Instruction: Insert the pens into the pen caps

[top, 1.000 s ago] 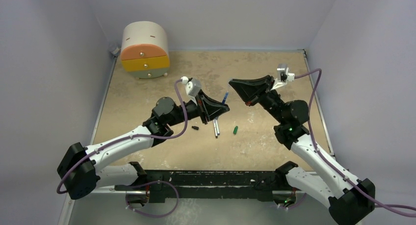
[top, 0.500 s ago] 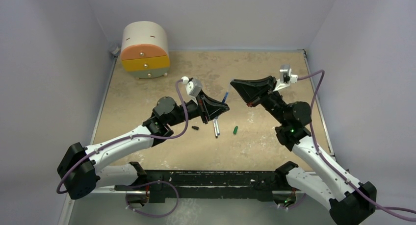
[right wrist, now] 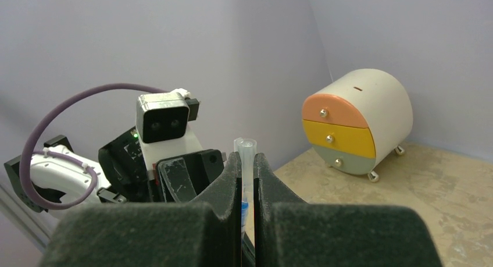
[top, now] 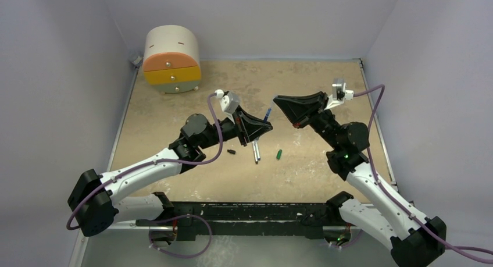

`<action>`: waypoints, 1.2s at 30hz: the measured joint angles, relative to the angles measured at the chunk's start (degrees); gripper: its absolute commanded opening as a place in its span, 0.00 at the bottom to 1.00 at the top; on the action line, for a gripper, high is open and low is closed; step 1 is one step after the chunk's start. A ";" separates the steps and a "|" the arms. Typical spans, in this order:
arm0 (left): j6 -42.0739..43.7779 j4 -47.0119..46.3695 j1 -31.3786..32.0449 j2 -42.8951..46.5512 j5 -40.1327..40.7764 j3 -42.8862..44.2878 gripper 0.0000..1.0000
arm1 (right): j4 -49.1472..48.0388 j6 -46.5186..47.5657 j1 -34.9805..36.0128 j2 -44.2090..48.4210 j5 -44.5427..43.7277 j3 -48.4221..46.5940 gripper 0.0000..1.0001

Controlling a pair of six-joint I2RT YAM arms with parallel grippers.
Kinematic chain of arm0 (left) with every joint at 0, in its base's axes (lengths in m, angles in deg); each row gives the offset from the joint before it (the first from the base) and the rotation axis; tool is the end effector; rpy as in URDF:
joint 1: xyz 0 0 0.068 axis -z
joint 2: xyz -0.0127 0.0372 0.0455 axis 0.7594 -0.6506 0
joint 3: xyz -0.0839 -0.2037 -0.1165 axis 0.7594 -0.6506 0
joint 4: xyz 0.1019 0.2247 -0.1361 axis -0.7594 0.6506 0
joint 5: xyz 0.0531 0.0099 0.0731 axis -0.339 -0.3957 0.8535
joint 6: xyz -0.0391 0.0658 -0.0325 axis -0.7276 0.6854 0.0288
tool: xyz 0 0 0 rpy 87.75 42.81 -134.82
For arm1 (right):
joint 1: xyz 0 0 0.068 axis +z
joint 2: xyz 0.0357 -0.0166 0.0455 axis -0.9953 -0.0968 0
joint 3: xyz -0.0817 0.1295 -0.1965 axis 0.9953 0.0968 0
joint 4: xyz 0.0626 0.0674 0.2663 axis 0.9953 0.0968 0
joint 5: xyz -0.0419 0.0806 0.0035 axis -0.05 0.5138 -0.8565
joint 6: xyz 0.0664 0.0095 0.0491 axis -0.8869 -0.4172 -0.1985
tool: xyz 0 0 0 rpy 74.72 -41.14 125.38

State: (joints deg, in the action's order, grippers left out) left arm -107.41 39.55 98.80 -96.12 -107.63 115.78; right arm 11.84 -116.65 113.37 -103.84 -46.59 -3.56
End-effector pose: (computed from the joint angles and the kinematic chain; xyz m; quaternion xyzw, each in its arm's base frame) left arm 0.1981 -0.2707 0.3138 0.2483 0.5874 -0.5693 0.5188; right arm 0.2049 0.1427 0.3909 -0.1192 0.4536 0.5627 0.6808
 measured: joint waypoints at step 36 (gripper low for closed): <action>8.55 2.78 1.03 0.98 7.26 0.79 0.00 | -8.52 -6.86 -0.07 -3.80 2.49 3.30 0.00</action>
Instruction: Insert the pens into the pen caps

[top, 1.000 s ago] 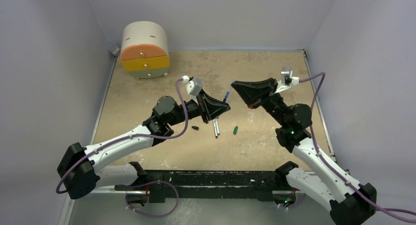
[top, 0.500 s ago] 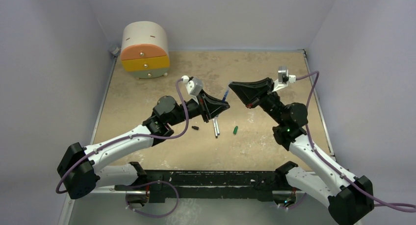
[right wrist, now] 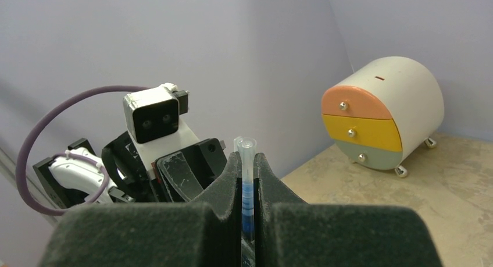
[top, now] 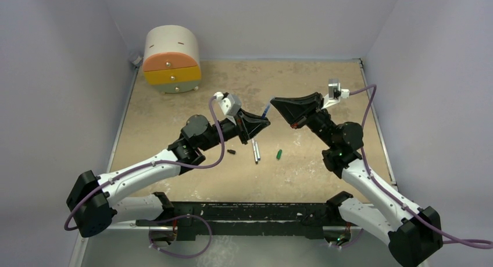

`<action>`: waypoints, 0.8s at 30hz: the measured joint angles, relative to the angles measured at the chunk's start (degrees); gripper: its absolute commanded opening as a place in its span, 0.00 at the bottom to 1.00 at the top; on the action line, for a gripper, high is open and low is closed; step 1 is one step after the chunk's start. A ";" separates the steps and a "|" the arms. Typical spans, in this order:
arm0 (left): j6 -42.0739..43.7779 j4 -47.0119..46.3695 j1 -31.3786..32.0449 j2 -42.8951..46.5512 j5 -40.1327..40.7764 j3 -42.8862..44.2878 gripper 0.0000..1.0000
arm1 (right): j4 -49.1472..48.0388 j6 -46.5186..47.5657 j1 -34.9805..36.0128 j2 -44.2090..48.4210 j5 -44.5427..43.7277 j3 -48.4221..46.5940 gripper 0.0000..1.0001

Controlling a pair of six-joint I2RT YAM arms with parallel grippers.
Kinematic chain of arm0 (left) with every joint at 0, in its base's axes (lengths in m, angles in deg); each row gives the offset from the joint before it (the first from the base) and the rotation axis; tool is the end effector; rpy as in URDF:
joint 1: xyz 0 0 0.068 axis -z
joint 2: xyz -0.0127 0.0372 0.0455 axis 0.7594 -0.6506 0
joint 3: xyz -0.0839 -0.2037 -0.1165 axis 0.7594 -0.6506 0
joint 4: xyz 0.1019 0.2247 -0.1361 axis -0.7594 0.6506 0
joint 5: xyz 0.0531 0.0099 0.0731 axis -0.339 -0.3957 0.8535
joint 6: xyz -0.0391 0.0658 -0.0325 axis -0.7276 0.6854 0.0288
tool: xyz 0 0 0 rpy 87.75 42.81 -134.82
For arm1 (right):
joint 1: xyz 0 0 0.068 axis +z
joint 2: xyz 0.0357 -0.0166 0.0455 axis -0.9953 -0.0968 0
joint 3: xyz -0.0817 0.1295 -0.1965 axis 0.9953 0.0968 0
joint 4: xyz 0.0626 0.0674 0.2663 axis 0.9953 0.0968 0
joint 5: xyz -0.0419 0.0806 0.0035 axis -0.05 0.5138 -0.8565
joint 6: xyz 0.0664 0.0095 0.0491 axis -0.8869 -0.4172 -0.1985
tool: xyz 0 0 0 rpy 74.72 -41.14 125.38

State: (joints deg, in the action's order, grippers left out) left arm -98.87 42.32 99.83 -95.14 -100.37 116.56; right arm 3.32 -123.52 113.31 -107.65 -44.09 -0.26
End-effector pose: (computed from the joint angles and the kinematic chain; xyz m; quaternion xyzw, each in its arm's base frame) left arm 0.2004 -0.2692 0.3185 0.2523 0.5897 -0.5035 0.5789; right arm 0.2113 0.1493 0.3691 -0.1135 0.4506 0.6089 0.6429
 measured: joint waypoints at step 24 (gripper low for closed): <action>4.61 5.09 -0.42 -0.59 -0.44 3.15 0.00 | 7.15 5.49 -0.02 0.31 -0.02 -3.54 0.10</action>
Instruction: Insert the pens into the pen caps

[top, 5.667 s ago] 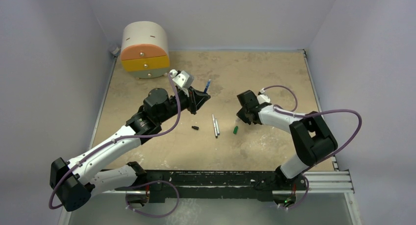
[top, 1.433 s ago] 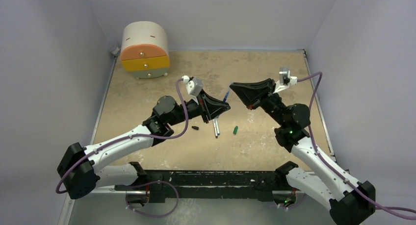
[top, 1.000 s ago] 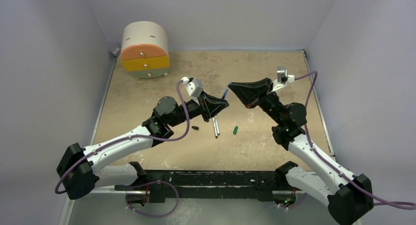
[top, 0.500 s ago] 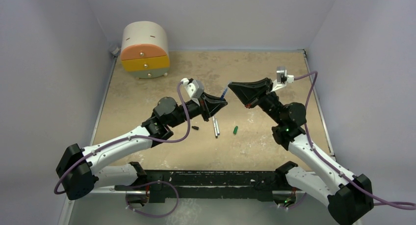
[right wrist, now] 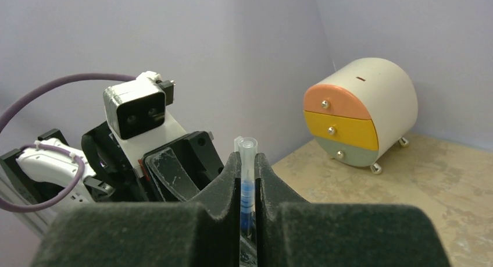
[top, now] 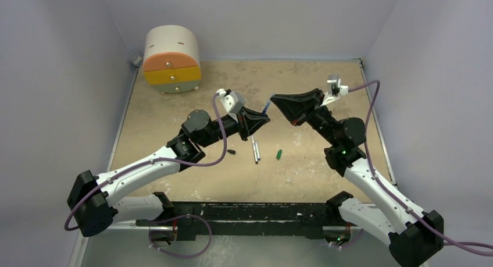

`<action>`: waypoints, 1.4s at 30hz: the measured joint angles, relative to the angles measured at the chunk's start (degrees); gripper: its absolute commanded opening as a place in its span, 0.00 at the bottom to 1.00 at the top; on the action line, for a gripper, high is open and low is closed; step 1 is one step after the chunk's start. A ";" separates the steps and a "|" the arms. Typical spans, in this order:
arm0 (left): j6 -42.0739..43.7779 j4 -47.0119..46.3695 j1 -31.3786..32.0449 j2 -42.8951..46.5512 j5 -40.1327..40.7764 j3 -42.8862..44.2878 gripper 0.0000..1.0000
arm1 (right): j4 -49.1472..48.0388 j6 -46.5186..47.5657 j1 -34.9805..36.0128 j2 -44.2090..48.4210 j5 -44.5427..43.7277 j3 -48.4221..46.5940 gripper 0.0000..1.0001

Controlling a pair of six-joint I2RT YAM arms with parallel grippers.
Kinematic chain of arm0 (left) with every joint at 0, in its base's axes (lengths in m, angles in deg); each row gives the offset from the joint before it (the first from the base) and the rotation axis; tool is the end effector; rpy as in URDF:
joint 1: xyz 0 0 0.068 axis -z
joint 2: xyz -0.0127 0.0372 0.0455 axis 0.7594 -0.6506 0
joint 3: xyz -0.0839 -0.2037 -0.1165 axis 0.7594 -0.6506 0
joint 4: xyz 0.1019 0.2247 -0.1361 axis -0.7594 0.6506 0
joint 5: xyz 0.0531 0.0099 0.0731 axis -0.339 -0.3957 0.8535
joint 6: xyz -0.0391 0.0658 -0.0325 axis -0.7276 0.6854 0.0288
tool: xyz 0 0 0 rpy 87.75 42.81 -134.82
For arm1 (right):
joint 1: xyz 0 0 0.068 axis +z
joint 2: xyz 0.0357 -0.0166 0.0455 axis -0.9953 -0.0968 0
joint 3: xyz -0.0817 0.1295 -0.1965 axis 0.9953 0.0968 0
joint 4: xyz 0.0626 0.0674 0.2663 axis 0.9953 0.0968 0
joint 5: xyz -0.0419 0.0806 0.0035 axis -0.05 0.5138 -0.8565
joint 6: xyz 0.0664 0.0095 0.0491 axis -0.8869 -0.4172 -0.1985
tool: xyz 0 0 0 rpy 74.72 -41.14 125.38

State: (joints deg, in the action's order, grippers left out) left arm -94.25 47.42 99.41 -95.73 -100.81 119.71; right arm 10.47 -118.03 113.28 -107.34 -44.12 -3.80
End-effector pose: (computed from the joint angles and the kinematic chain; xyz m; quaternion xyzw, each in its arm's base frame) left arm 0.2050 -0.2716 0.3253 0.2797 0.5954 -0.4734 0.5858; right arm 0.2154 0.1514 0.3802 -0.1293 0.4694 0.5742 0.6582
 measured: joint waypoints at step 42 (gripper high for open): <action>1.33 -3.02 0.00 -0.79 -1.27 0.37 0.00 | 6.23 6.84 0.35 -0.28 1.97 -5.16 0.52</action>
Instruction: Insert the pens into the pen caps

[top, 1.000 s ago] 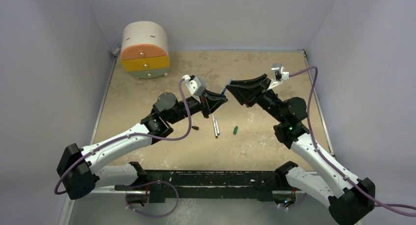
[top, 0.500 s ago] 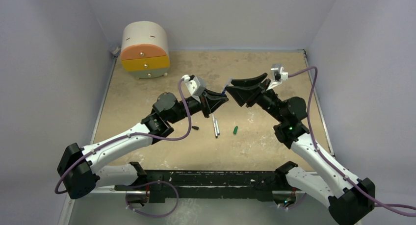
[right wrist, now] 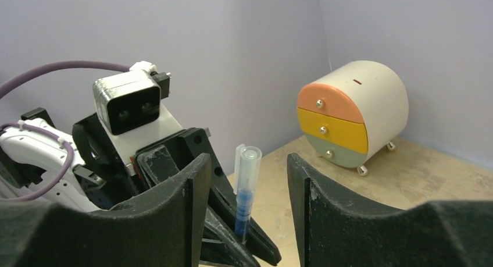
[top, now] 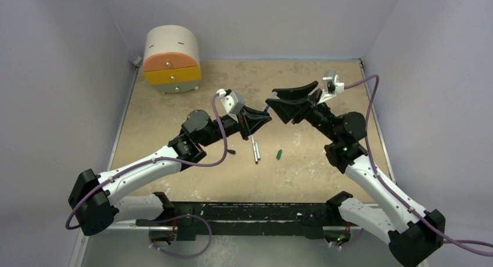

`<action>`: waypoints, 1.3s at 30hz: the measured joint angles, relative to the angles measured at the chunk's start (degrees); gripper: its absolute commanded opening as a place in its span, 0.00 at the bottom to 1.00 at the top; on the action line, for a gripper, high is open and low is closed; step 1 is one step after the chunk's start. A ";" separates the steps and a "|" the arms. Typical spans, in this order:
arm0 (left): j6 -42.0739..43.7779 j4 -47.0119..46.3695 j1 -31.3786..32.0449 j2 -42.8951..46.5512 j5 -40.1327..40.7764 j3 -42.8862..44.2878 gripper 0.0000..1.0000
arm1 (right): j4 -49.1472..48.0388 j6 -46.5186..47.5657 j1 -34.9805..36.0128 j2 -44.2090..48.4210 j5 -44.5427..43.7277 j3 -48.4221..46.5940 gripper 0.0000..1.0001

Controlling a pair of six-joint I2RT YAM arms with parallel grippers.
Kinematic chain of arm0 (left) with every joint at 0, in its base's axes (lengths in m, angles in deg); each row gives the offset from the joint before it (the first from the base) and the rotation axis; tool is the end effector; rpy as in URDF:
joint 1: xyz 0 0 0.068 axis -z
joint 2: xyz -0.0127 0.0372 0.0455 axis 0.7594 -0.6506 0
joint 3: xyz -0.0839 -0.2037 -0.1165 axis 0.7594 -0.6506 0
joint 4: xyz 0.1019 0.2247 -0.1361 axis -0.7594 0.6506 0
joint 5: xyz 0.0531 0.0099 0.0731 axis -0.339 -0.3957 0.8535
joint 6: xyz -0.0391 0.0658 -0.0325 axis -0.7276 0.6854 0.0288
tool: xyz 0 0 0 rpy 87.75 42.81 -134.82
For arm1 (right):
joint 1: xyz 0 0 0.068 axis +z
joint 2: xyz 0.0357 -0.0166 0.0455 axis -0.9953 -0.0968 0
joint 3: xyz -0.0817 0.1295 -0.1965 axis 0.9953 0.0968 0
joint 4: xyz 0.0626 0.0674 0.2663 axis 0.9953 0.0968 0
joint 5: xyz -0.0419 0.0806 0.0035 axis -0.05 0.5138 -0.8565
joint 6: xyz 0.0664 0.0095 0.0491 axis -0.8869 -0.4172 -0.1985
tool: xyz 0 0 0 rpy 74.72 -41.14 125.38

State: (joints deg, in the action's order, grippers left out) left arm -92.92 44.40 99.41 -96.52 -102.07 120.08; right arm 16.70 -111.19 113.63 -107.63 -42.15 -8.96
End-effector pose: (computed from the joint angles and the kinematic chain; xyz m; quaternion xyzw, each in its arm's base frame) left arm 0.2047 -0.2737 0.3310 0.2908 0.5718 -0.4779 0.6001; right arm 0.2145 0.1553 0.4008 -0.1718 0.4696 0.5400 0.6770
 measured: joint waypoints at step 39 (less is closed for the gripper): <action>0.04 1.33 0.50 -2.25 1.57 0.00 0.00 | -8.02 -4.90 -0.35 -2.12 0.55 6.38 0.00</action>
State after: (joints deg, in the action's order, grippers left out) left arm -92.88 45.73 99.92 -98.77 -100.50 120.08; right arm 8.67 -116.09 113.28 -109.75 -41.60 -2.58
